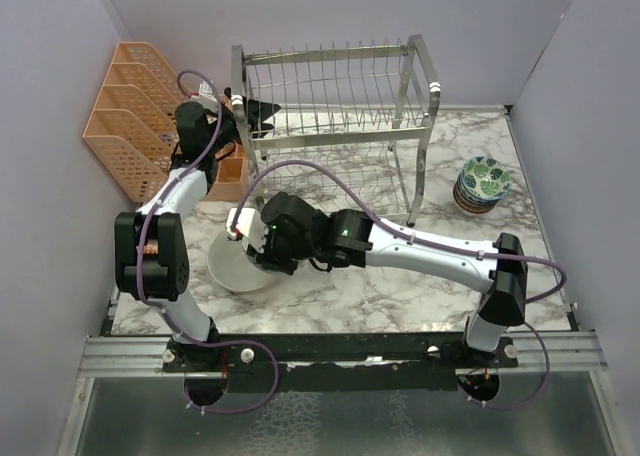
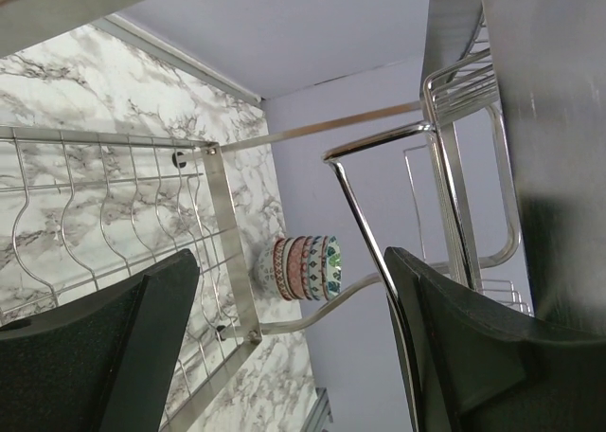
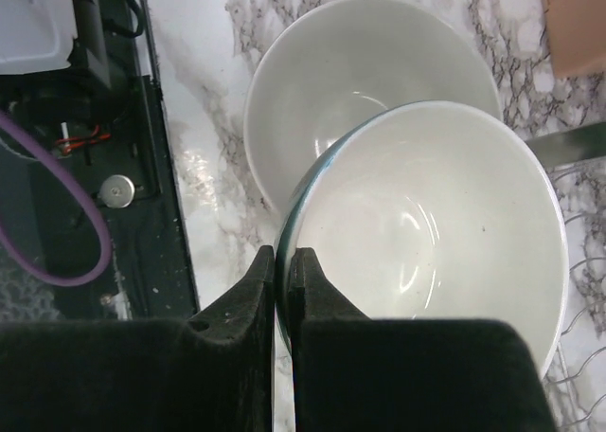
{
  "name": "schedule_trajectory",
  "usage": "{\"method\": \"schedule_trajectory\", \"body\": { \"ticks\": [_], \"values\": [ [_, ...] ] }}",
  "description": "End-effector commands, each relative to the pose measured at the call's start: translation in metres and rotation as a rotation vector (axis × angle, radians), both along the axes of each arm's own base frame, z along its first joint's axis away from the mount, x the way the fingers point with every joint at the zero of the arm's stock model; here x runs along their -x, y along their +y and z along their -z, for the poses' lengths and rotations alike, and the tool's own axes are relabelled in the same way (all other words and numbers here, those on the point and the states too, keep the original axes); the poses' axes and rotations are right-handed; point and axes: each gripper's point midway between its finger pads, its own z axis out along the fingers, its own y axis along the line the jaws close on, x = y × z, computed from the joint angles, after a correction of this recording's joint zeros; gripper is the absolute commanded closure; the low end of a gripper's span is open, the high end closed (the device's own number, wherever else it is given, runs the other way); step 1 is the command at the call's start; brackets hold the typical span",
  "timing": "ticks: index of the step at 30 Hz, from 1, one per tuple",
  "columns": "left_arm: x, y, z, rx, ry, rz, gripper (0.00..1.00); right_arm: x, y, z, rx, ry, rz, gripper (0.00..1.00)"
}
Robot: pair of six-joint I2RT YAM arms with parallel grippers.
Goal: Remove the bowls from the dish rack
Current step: Place the bowl with the bowl.
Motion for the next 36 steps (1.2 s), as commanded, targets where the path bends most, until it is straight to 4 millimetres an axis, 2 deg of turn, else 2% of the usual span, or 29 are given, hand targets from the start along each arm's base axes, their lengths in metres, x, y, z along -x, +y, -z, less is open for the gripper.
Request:
{"method": "schedule_trajectory", "body": {
  "ticks": [1,10,21,36],
  "values": [
    [0.032,0.010,0.094,-0.098,0.232,0.075,0.20,-0.022,0.041,-0.065,-0.180,-0.243,0.011,0.99],
    [0.033,0.021,0.091,-0.093,0.223,0.065,0.20,-0.021,0.061,-0.057,-0.170,-0.298,-0.021,0.99],
    [0.025,0.022,0.092,-0.090,0.220,0.079,0.20,0.001,0.084,-0.023,-0.169,-0.200,-0.091,0.99],
    [0.036,0.020,0.093,-0.091,0.210,0.102,0.20,-0.007,0.100,0.024,-0.096,-0.226,-0.111,0.99]
  ]
}}
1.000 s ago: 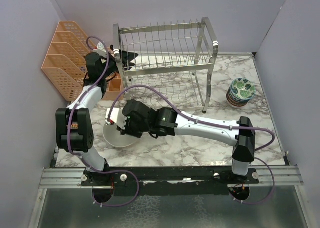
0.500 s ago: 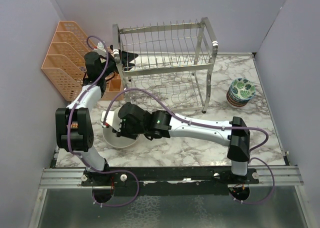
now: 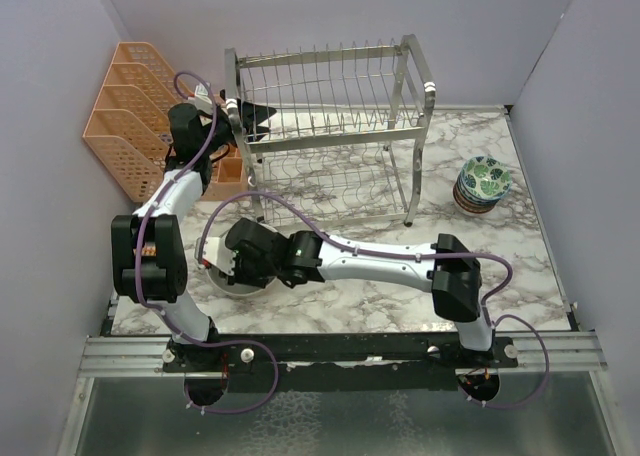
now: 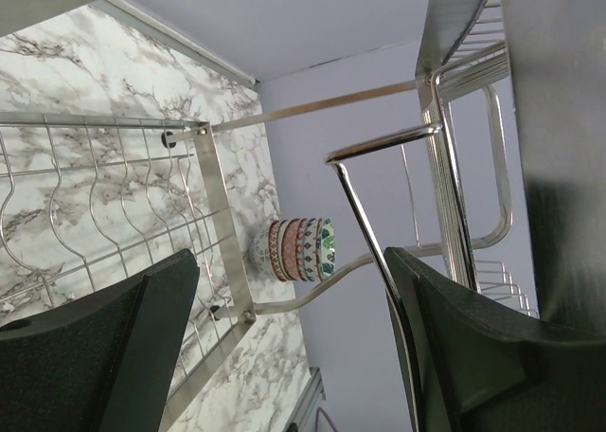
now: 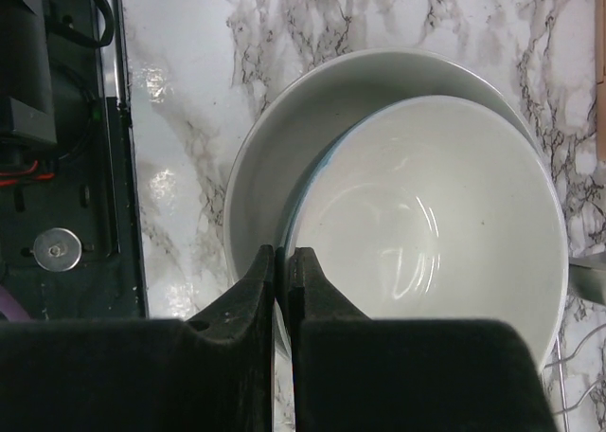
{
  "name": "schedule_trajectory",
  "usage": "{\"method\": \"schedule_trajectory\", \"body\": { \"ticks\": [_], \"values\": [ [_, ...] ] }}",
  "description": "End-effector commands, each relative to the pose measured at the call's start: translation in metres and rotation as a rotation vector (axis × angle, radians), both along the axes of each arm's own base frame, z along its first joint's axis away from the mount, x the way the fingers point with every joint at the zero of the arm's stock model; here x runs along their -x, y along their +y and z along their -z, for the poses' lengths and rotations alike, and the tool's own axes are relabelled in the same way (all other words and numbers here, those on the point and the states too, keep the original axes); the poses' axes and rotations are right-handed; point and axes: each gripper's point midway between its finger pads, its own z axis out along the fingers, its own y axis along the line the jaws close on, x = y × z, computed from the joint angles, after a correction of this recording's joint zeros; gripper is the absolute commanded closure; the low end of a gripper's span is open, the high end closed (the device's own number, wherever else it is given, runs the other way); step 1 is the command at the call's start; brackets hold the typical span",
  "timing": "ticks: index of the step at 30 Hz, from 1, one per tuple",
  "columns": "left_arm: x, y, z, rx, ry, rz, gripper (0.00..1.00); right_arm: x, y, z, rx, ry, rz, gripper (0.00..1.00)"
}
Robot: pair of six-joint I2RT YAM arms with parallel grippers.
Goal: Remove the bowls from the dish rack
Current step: Place the bowl with the bowl.
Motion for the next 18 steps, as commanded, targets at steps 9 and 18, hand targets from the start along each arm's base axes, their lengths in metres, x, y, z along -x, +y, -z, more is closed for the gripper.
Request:
{"method": "schedule_trajectory", "body": {
  "ticks": [9,18],
  "values": [
    [0.031,0.010,0.100,-0.099,0.215,0.068,0.20,-0.019,0.038,-0.007,-0.134,-0.135,-0.011,0.99],
    [0.030,0.011,0.098,-0.098,0.204,0.060,0.20,-0.023,0.041,-0.003,-0.159,-0.142,0.023,0.79]
  ]
}}
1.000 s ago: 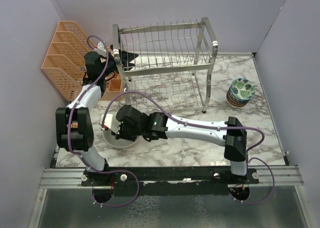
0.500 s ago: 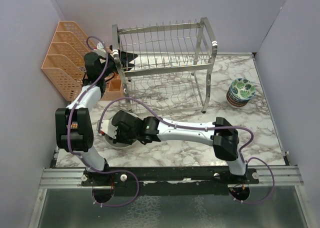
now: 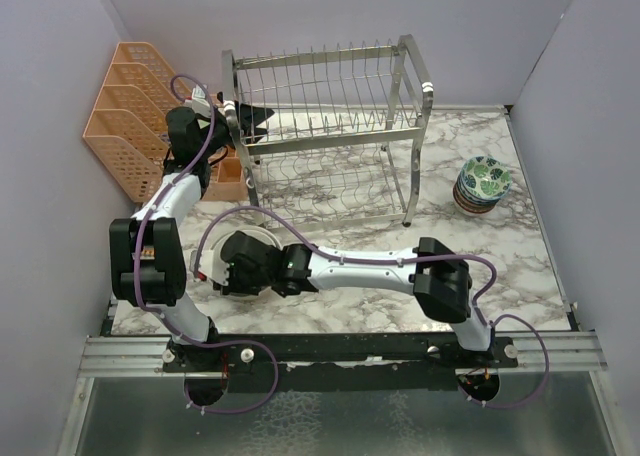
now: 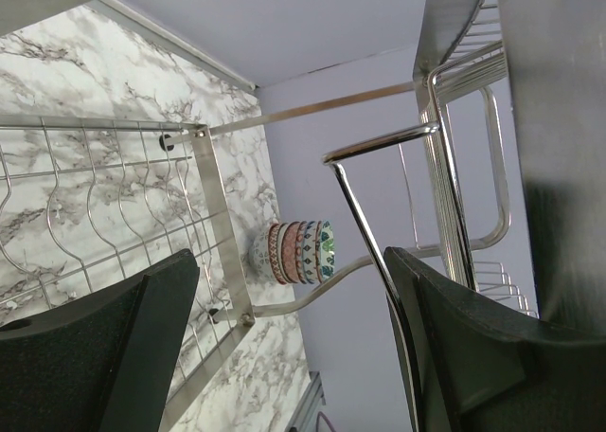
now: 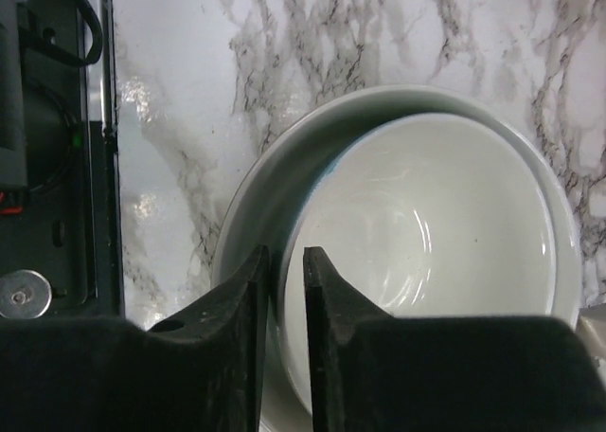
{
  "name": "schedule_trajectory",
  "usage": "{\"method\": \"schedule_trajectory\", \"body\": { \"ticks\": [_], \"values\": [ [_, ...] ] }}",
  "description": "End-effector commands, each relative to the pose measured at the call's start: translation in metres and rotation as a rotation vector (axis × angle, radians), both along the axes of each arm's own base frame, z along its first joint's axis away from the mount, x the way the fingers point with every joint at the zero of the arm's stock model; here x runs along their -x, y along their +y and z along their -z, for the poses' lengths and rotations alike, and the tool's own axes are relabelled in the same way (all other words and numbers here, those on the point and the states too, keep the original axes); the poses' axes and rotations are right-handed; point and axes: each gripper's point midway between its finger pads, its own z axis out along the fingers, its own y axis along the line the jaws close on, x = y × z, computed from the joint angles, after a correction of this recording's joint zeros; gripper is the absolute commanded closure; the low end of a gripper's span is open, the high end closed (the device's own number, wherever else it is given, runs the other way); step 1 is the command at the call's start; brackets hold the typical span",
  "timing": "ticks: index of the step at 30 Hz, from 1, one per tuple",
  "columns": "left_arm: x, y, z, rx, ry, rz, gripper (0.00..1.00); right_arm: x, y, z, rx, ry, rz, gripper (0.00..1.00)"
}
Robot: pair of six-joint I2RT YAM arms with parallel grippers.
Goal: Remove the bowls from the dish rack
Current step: Place the bowl with the bowl.
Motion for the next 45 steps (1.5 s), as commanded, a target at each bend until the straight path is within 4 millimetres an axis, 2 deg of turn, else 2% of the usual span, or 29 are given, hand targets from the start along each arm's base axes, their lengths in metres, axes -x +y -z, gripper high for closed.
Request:
{"method": "schedule_trajectory", "body": {
  "ticks": [1,8,12,15,19,23,26,27,28,31,33,38,45],
  "values": [
    [0.025,0.007,0.097,-0.102,0.211,0.076,0.20,-0.023,0.022,-0.045,-0.160,-0.106,0.055,0.74],
    [0.024,0.009,0.102,-0.102,0.217,0.072,0.20,-0.025,0.018,-0.087,-0.247,-0.126,0.084,0.37],
    [0.024,0.010,0.104,-0.105,0.219,0.066,0.20,-0.030,0.009,-0.122,-0.326,-0.143,0.135,0.23],
    [0.022,0.011,0.103,-0.112,0.213,0.059,0.20,-0.036,-0.003,-0.152,-0.387,-0.161,0.190,0.22],
    [0.018,0.019,0.102,-0.161,0.210,0.009,0.21,-0.052,-0.029,-0.177,-0.434,-0.185,0.304,0.20],
    [0.017,0.028,0.113,-0.233,0.263,-0.021,0.21,-0.078,-0.063,-0.181,-0.465,-0.136,0.427,0.20],
    [0.017,0.038,0.129,-0.305,0.333,-0.057,0.30,-0.093,-0.091,-0.185,-0.496,-0.112,0.507,0.23],
    [0.018,0.041,0.132,-0.330,0.348,-0.065,0.34,-0.093,-0.097,-0.186,-0.505,-0.109,0.520,0.24],
    [0.019,0.044,0.134,-0.354,0.358,-0.070,0.35,-0.104,-0.109,-0.187,-0.509,-0.114,0.561,0.25],
    [0.019,0.055,0.136,-0.439,0.367,-0.111,0.38,-0.114,-0.131,-0.185,-0.512,-0.110,0.626,0.25],
    [0.019,0.067,0.122,-0.499,0.339,-0.167,0.39,-0.119,-0.144,-0.183,-0.518,-0.103,0.664,0.26],
    [0.029,0.095,0.108,-0.642,0.347,-0.286,0.44,-0.126,-0.159,-0.178,-0.521,-0.087,0.703,0.26],
    [0.038,0.122,0.095,-0.751,0.361,-0.408,0.49,-0.129,-0.156,-0.171,-0.501,-0.073,0.692,0.26]
  ]
}}
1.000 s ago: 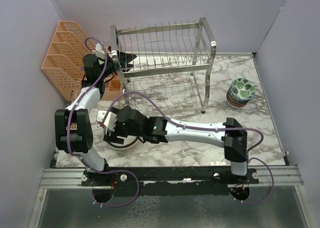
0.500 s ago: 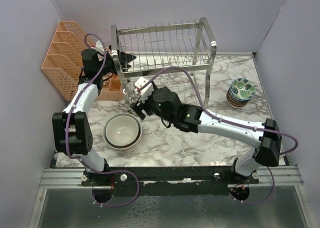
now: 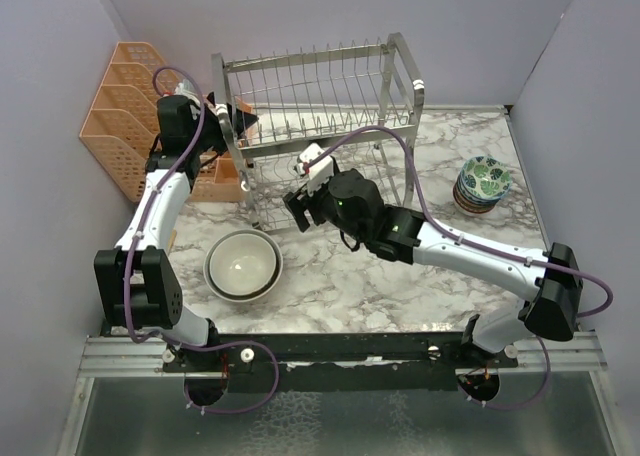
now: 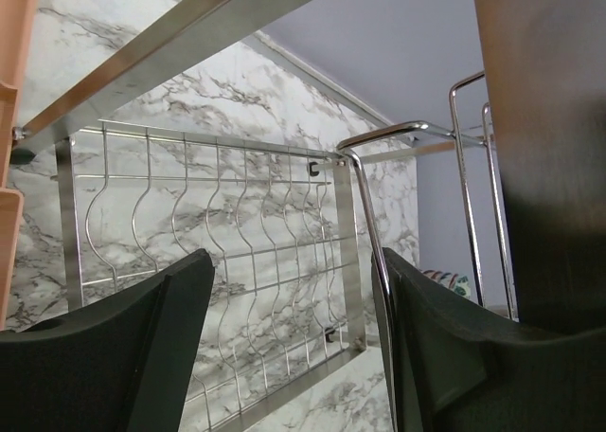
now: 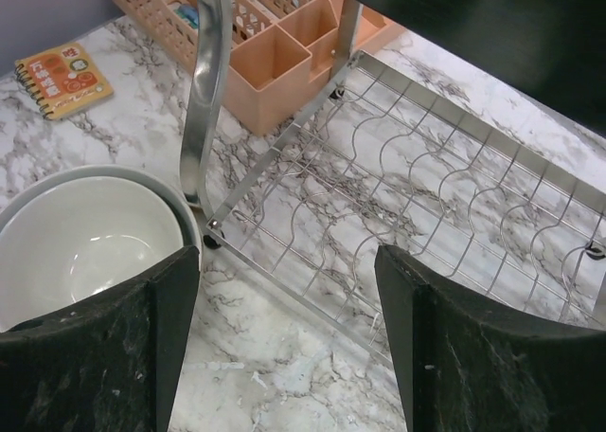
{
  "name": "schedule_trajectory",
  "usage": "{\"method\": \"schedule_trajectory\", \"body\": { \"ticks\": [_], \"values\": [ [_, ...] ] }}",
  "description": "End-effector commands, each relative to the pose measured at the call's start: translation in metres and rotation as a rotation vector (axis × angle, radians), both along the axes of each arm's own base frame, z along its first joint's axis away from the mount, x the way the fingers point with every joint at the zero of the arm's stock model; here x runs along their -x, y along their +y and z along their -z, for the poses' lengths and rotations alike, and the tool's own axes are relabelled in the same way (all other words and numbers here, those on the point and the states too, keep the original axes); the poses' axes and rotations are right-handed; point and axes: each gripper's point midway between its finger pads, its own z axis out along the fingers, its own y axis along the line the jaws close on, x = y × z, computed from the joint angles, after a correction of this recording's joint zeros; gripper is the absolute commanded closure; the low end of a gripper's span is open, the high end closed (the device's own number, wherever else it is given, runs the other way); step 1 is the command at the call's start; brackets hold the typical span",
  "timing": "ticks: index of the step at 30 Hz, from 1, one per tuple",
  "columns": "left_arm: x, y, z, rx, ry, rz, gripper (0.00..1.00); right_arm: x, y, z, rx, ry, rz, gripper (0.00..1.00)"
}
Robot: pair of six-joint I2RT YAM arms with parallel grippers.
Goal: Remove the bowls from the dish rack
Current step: Place the bowl with the bowl, then adjust the dish rack at the center of the board.
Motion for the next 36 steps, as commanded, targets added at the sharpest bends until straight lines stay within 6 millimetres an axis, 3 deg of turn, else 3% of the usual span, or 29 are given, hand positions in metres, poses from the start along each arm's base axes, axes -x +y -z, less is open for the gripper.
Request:
{"method": "schedule_trajectory", "body": {
  "ticks": [1,6,12,18,23,28,31,36],
  "values": [
    [0.032,0.077,0.086,-0.365,0.281,-0.210,0.49,-0.002,0.002,-0.007,-0.032,0.004,0.007,0.26],
    [0.032,0.083,0.088,-0.409,0.320,-0.216,0.49,-0.013,0.000,-0.011,-0.082,0.068,0.008,0.36],
    [0.022,0.069,0.082,-0.375,0.274,-0.183,0.55,-0.041,-0.010,-0.011,-0.154,0.227,-0.027,0.36],
    [0.000,0.037,0.082,-0.434,0.286,-0.102,0.55,-0.082,-0.016,-0.031,-0.191,0.251,0.011,0.36],
    [-0.019,-0.001,0.096,-0.520,0.327,-0.012,0.55,-0.111,-0.030,-0.043,-0.216,0.253,0.042,0.36],
    [-0.029,-0.027,0.110,-0.530,0.353,0.074,0.54,-0.128,-0.048,-0.049,-0.225,0.250,0.075,0.36],
    [-0.023,-0.019,0.120,-0.580,0.405,0.077,0.52,-0.131,-0.054,-0.046,-0.221,0.265,0.077,0.36],
    [0.006,0.020,0.140,-0.683,0.520,0.045,0.52,-0.131,-0.054,-0.035,-0.219,0.286,0.070,0.36]
  ]
}}
